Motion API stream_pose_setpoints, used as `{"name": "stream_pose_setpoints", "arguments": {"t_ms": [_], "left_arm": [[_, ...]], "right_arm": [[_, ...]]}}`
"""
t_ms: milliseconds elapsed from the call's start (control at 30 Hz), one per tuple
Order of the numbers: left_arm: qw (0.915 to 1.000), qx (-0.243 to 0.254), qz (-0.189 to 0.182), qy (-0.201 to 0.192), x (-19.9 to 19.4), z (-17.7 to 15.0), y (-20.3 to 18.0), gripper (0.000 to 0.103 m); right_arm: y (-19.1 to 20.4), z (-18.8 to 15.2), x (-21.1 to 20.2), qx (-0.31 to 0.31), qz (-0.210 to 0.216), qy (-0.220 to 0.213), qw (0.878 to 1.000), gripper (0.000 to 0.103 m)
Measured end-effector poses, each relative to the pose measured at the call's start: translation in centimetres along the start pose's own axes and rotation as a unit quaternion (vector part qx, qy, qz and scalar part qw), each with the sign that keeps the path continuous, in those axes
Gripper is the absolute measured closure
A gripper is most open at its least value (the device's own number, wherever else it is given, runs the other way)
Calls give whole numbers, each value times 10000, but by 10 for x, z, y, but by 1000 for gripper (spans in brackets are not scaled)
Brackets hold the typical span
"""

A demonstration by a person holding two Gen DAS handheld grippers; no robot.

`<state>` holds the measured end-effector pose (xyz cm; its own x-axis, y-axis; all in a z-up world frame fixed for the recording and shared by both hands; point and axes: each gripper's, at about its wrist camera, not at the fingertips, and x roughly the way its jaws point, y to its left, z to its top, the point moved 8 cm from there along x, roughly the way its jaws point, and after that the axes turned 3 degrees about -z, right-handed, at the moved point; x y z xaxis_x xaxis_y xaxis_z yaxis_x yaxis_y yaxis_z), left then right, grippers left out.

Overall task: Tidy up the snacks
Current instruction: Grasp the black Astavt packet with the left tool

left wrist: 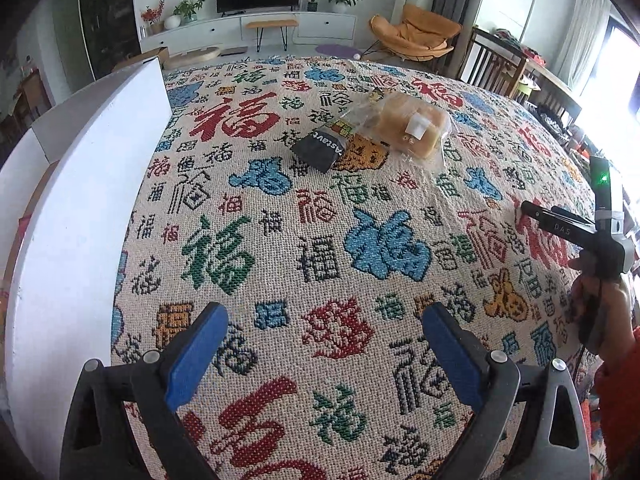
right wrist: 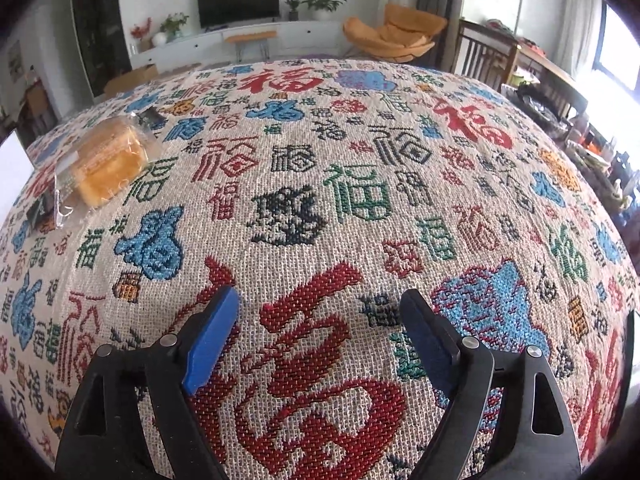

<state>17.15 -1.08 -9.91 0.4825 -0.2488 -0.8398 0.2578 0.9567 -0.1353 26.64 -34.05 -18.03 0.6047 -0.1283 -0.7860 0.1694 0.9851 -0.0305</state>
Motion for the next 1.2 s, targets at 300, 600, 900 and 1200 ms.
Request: {"name": "stream_pose_setpoints", "arguments": {"t_ms": [300, 600, 900, 1200], "left_arm": [[10000, -66, 53, 4, 6, 48, 23, 6], [9975, 560, -92, 412, 62, 109, 10, 6], [9837, 1579, 176, 840, 133, 135, -11, 6], [9916, 989, 19, 833, 153, 139, 8, 6]], "right_arm": [[0, 0, 0, 10, 14, 0, 10000, 17], [0, 0, 0, 12, 17, 0, 10000, 17], [0, 0, 0, 11, 17, 0, 10000, 17], [0, 0, 1, 14, 23, 0, 10000, 17]]}}
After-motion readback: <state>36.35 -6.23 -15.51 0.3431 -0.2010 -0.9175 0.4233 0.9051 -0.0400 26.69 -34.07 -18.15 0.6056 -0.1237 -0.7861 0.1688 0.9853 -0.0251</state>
